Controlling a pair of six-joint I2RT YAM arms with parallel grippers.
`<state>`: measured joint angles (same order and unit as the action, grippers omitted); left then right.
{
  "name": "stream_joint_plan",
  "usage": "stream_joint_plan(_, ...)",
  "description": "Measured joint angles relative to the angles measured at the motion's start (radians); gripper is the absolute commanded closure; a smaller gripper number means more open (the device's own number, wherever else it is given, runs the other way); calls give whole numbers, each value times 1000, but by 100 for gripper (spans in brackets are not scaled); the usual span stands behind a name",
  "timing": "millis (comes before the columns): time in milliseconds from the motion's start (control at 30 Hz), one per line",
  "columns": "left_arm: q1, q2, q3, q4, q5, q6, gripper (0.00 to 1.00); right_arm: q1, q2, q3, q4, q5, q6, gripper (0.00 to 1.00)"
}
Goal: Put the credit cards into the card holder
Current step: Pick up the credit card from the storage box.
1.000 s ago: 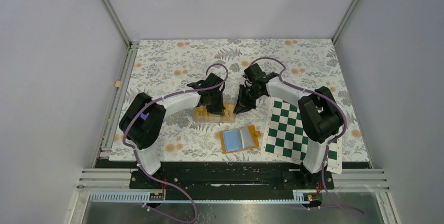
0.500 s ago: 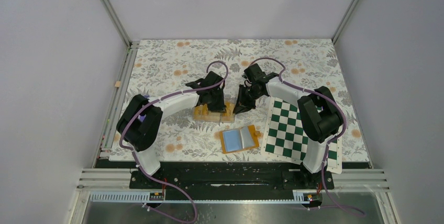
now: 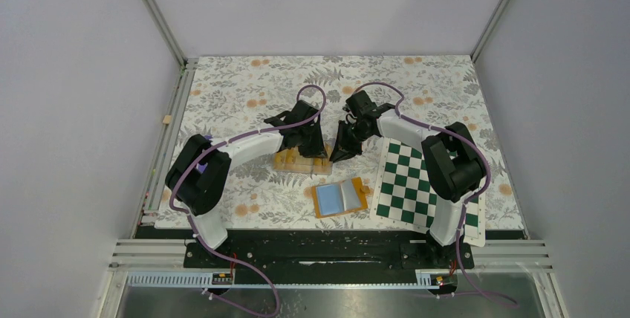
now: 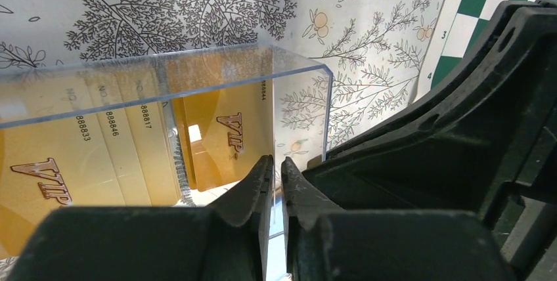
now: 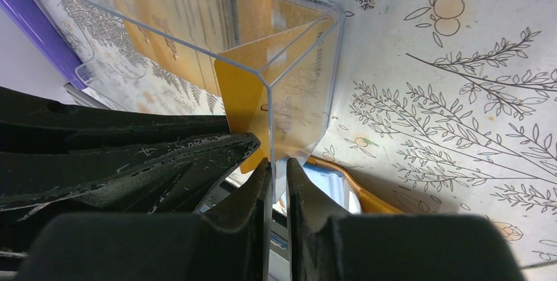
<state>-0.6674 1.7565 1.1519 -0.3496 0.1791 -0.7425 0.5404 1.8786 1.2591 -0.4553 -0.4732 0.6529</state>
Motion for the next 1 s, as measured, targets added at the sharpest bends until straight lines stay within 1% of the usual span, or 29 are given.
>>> stream_joint_plan(100,0,0,0,-1,1,0,93,0,0,0,0,0,0,86)
stream_joint_plan(167,0,2,0,-3,1,1,100,0,0,0,0,0,0,74)
stream_joint_plan(267,0,6,0,-8,0,1,100,0,0,-2,2,-1,-9,59)
stream_joint_plan(433,1,7,0,-10,-1,2,100,1,-23,-20,-3,5,-28,39)
stream_joint_plan(500,1,7,0,-14,-7,3,100,1,-57,-23,-8,12,-36,33)
stream_joint_plan(600,0,1,0,-30,-24,6,100,1,-131,-23,-17,24,-54,19)
stream_joint_plan(633,0,-8,0,-37,-29,6,100,1,-163,-23,-23,31,-62,16)
stream_joint_plan(733,0,-68,0,-84,-58,9,100,0,-247,-23,-37,39,-79,11)
stream_joint_plan(867,0,-218,1,-132,-100,10,100,-13,-348,-26,-42,33,-88,10)
stream_joint_plan(1000,3,-371,2,-154,-120,9,100,-60,-459,-55,-46,-9,-98,10)
